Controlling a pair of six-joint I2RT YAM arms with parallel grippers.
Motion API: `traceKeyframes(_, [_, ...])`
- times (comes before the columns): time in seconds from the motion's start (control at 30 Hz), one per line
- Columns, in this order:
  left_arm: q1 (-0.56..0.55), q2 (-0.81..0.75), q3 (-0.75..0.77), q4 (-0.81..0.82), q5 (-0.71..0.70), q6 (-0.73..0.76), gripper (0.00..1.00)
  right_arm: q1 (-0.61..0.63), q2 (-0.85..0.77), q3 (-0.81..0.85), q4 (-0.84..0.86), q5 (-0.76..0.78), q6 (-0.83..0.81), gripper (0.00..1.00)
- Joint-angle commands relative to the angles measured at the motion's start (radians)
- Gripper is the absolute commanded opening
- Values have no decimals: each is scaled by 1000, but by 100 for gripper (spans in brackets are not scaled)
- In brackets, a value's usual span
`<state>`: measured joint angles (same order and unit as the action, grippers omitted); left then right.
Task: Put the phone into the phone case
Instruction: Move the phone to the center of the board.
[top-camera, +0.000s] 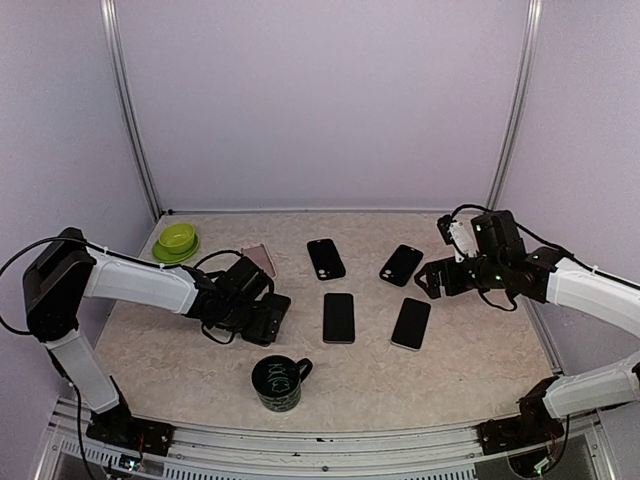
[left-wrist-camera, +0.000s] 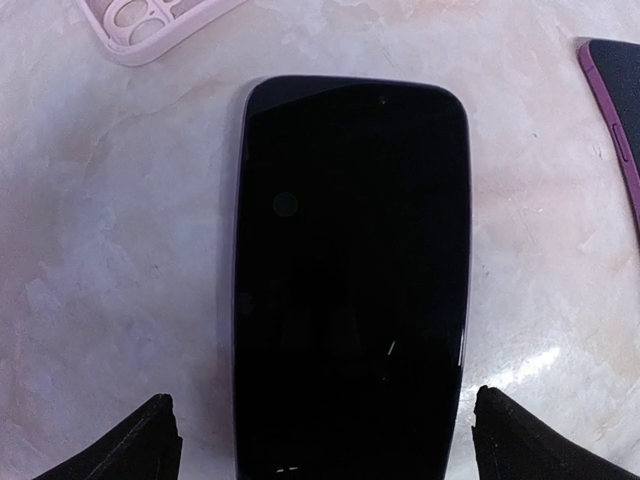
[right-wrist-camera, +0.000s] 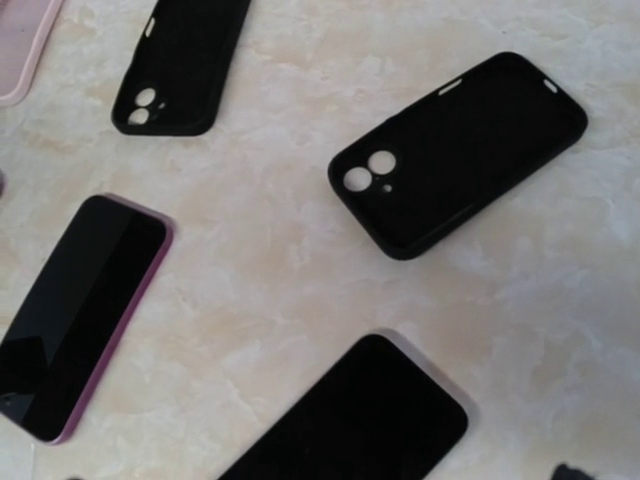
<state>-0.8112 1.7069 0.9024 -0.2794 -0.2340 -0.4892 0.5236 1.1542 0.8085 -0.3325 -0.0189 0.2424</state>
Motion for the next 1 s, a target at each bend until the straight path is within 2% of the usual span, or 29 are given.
traceKeyframes(0.0, [-6,20,-13,18,16,-5,99,18,-4,6,-6,11,12,100])
traceKeyframes(0.97, [-67,14,-30,75,140,-168,99,94,76,57,-13,66,27,100])
